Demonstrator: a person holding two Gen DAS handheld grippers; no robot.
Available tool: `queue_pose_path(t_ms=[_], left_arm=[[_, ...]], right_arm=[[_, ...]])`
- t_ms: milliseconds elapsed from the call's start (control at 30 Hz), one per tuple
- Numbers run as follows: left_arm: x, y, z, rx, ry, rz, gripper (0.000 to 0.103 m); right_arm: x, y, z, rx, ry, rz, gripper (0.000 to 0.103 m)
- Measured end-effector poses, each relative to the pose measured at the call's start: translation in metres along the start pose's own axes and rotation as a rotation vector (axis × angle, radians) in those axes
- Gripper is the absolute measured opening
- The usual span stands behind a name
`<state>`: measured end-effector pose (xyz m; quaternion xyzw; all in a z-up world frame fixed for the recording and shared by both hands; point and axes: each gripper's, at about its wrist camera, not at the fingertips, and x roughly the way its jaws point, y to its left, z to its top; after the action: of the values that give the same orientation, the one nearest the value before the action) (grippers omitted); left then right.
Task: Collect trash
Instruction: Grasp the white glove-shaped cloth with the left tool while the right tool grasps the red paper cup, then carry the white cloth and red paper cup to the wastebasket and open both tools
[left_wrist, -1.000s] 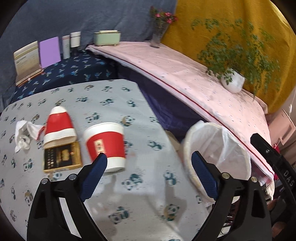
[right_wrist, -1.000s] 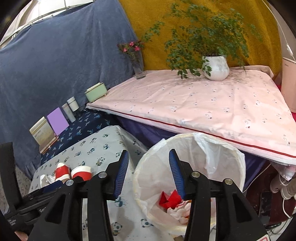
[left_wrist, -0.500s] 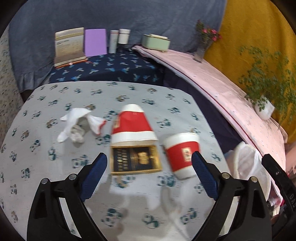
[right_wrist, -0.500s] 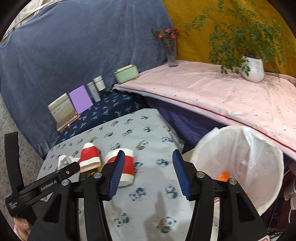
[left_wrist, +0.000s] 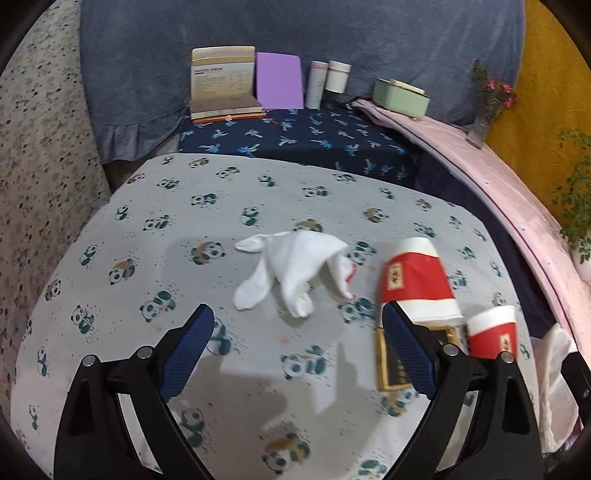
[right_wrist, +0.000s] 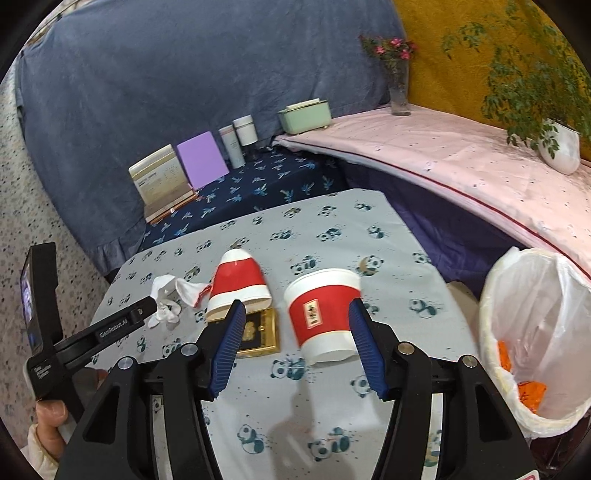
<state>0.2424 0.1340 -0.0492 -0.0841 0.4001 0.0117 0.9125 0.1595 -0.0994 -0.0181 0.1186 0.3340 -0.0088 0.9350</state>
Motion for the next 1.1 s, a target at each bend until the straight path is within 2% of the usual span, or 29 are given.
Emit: queue_pose_path(t_ms=[233, 300, 333, 400, 467, 500, 533, 567, 800, 1000, 1067, 1100], left_arm=[[0.028, 0.010, 0.008, -0.011, 0.013, 0.027, 0.086], [0.037, 0.012, 0.010, -0.020, 0.021, 0.023, 0.079], [0.041, 0.012, 0.010, -0.022, 0.031, 0.016, 0.071], [0.049, 0.012, 0.010, -0.023, 0.052, 0.009, 0.062], [0.056, 0.013, 0.009, -0.023, 0.072, -0.004, 0.042], [0.058, 0.013, 0.008, -0.023, 0.080, -0.012, 0.035], [0.061, 0.013, 0.006, -0.023, 0.096, -0.020, 0.022], [0.063, 0.013, 0.005, -0.024, 0.109, -0.028, 0.014], [0.055, 0.009, 0.004, -0.006, 0.102, -0.063, 0.008], [0.037, 0.001, 0.006, 0.010, 0.079, -0.099, 0.008], [0.031, -0.003, 0.006, 0.013, 0.072, -0.111, 0.008], [0.027, -0.005, 0.006, 0.018, 0.068, -0.118, 0.008]], right_arm=[[0.030, 0.006, 0.001, -0.005, 0.036, -0.007, 0.056], [0.038, 0.004, 0.001, -0.002, 0.045, -0.016, 0.056], [0.042, 0.003, 0.000, -0.003, 0.050, -0.021, 0.057], [0.050, 0.000, -0.001, -0.002, 0.059, -0.037, 0.061], [0.057, -0.002, -0.004, 0.005, 0.070, -0.047, 0.062], [0.061, -0.004, -0.004, 0.007, 0.074, -0.051, 0.063], [0.064, -0.005, -0.005, 0.011, 0.079, -0.059, 0.065], [0.067, -0.007, -0.005, 0.013, 0.082, -0.064, 0.066], [0.083, -0.015, -0.010, 0.016, 0.102, -0.102, 0.074], [0.100, -0.024, -0.015, 0.031, 0.141, -0.112, 0.074], [0.102, -0.025, -0.016, 0.039, 0.153, -0.100, 0.068], [0.100, -0.026, -0.016, 0.045, 0.150, -0.097, 0.068]])
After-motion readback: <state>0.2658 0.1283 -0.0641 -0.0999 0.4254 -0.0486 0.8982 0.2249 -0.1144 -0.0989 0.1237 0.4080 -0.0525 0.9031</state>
